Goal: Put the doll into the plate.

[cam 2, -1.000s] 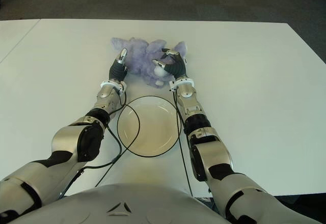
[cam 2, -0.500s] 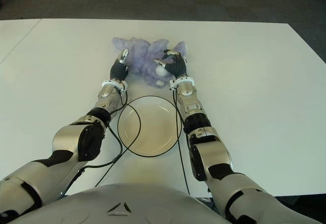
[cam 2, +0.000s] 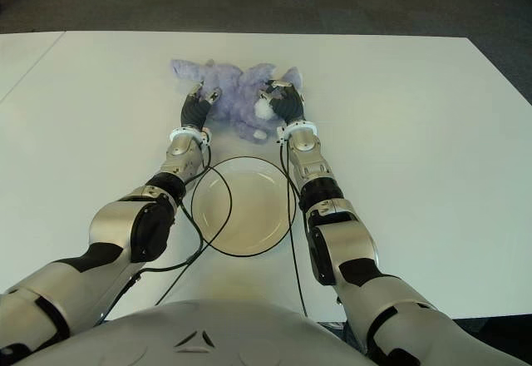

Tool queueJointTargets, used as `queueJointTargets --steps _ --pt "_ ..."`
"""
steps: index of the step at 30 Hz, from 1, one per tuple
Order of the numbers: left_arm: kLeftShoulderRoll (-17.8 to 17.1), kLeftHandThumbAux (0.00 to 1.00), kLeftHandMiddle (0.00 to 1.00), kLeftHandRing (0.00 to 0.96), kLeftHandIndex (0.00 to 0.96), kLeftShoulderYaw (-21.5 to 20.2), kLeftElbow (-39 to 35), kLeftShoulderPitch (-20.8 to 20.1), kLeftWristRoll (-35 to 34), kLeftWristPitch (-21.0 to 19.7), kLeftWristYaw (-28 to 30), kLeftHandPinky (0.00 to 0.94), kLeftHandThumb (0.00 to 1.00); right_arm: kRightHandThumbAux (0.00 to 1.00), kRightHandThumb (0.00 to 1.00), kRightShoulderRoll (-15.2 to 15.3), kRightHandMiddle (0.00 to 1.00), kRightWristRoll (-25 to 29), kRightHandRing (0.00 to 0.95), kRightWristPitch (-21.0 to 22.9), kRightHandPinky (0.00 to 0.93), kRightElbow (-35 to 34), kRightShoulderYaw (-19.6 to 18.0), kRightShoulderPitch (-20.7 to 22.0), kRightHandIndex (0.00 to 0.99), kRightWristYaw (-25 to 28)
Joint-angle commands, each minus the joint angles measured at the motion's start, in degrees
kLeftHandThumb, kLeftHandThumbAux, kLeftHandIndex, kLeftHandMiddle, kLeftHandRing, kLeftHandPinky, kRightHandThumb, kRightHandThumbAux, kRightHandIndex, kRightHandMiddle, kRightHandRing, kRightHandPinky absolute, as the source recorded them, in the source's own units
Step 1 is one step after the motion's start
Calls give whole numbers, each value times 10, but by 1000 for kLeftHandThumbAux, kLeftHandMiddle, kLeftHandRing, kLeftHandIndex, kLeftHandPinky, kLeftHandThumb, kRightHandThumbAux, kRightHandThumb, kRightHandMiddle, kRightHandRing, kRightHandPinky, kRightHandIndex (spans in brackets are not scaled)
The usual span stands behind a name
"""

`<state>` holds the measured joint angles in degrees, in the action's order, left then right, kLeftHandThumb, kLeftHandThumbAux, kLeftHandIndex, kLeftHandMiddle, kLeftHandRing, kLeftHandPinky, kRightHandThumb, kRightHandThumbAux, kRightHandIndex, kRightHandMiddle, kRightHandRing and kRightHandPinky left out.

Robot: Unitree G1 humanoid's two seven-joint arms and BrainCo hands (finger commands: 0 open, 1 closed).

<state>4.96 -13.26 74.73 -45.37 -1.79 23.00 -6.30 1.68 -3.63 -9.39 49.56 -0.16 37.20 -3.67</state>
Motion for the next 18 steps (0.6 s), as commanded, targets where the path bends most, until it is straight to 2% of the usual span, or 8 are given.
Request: queueJointTargets --steps 1,8,18 --pt "35 693 820 839 444 26 10 -9 26 -30 -33 888 734 723 690 -10 732 6 772 71 833 38 -11 -34 426 -21" --pt "33 693 840 853 444 40 7 -10 30 -37 -44 880 741 719 696 -10 773 0 811 100 855 50 -19 -17 428 -60" --pt "32 693 847 860 444 47 6 -12 30 -36 -53 870 747 716 701 -3 803 -12 835 85 862 87 -14 3 429 -83"
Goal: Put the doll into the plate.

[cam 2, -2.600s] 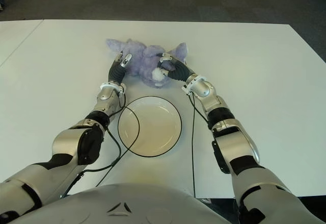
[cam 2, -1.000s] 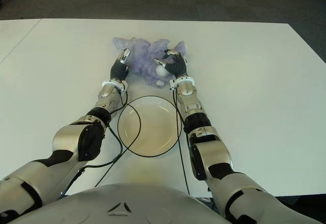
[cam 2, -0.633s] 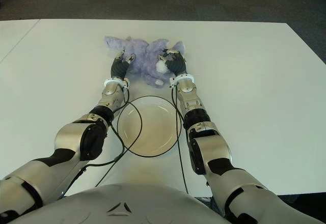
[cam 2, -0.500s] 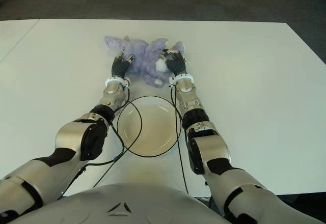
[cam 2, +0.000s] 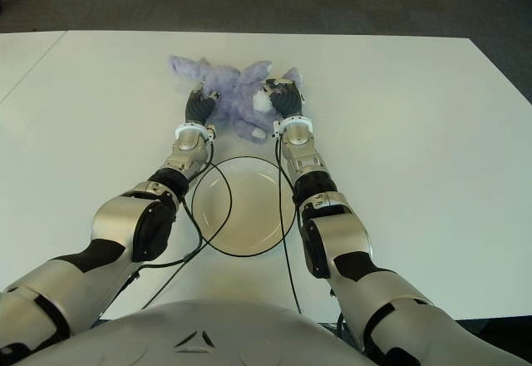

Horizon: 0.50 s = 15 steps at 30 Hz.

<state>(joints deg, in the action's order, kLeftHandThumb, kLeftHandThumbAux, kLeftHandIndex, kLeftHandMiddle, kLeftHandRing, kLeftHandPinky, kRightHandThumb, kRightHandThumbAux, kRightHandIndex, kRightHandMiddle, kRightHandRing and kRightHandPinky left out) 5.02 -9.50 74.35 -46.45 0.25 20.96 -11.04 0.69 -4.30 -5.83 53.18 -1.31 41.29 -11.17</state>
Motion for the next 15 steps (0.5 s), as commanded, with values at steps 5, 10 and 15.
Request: queueJointTargets --steps 5,10,15 --pt "30 694 847 859 444 13 9 -5 9 -15 -7 868 748 716 701 10 810 -3 841 42 863 57 -2 -34 430 -5" --pt "31 694 848 860 444 19 6 -19 11 -22 -17 865 749 716 702 15 808 9 838 24 844 53 -8 -33 434 25" --pt "35 694 848 861 444 31 1 -50 21 -43 -41 863 750 717 699 25 798 19 824 5 815 51 -14 -27 436 63"
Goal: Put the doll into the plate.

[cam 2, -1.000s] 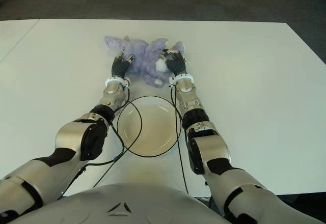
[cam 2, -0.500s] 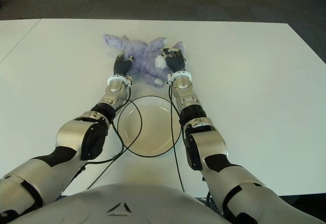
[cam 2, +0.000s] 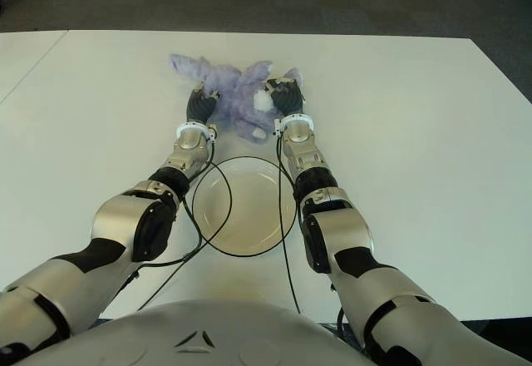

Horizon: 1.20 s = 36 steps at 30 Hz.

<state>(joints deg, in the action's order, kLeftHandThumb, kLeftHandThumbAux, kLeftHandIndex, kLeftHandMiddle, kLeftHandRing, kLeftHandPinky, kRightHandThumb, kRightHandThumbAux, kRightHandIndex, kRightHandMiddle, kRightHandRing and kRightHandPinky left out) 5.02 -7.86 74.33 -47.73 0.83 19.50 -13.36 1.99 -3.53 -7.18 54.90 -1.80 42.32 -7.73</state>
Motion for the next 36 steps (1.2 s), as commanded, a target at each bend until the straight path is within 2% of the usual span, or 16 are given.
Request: queueJointTargets --steps 1,7,16,26,27,28,30,31,33,34,35,36 --pt "35 694 848 859 445 16 0 -42 17 -31 -21 859 750 717 698 14 793 12 817 16 809 33 -10 -36 436 33" --pt "26 694 850 860 444 29 -2 -47 26 -29 -9 858 750 718 697 19 797 19 820 1 820 24 -18 -25 437 54" --pt "8 695 864 869 443 48 -16 -42 35 19 37 860 749 721 698 17 814 35 839 -26 834 15 -30 -21 437 83" --pt "3 695 887 891 442 63 -23 -37 46 33 23 879 747 721 699 30 825 39 852 -24 851 14 -32 -9 437 105" --pt "0 695 890 891 442 65 -23 -35 48 35 23 880 747 722 697 39 813 41 839 -21 817 23 -35 6 436 114" --pt "-2 695 890 886 442 66 -23 -33 49 36 24 879 747 724 691 45 761 43 779 -19 743 30 -37 16 434 121" --pt "-6 695 889 885 442 68 -23 -31 51 38 25 879 747 725 689 61 745 49 761 -9 721 45 -45 43 433 135" --pt "-8 695 891 888 442 68 -22 -30 52 40 26 881 747 731 673 71 501 52 526 -2 517 53 -50 60 416 141" --pt "-11 696 891 888 442 70 -22 -28 53 42 26 880 746 735 665 82 379 56 412 5 407 65 -56 80 405 148" --pt "-13 696 891 888 442 71 -21 -28 53 44 26 880 746 736 664 86 366 57 399 3 395 69 -59 87 404 147" --pt "-15 696 890 887 442 71 -20 -28 53 45 25 879 746 648 191 89 236 58 243 -2 226 71 -62 92 199 143" --pt "-16 696 889 887 442 72 -20 -27 53 46 24 878 746 632 102 91 203 59 202 -7 179 73 -65 96 154 140"
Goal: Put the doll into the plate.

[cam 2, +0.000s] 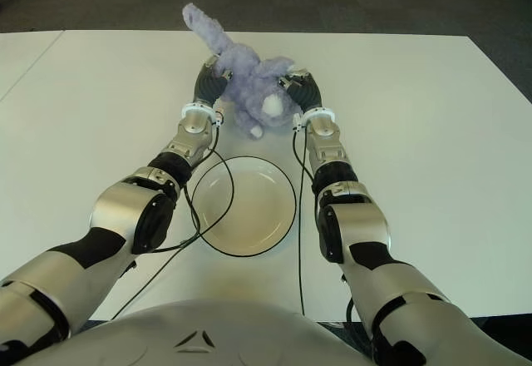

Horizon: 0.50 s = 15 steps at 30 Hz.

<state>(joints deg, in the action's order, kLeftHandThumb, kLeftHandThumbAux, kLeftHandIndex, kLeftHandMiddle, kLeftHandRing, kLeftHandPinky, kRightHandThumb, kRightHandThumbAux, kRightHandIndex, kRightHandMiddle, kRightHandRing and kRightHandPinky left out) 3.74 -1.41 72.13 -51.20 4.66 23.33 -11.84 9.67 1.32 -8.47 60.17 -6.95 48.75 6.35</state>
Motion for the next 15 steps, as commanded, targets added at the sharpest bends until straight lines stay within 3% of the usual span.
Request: queueJointTargets --steps 1,4,15 --pt "-5 696 889 887 442 7 3 7 14 9 8 878 746 620 34 15 178 11 170 -1 144 20 -16 34 121 -6" --pt "-7 696 890 889 442 8 5 7 13 10 5 878 745 601 9 15 97 8 87 -12 52 13 -17 32 64 -15" --pt "-5 696 910 902 441 9 6 5 20 5 -9 890 744 569 19 22 0 1 0 -8 0 -43 -10 11 2 -34"
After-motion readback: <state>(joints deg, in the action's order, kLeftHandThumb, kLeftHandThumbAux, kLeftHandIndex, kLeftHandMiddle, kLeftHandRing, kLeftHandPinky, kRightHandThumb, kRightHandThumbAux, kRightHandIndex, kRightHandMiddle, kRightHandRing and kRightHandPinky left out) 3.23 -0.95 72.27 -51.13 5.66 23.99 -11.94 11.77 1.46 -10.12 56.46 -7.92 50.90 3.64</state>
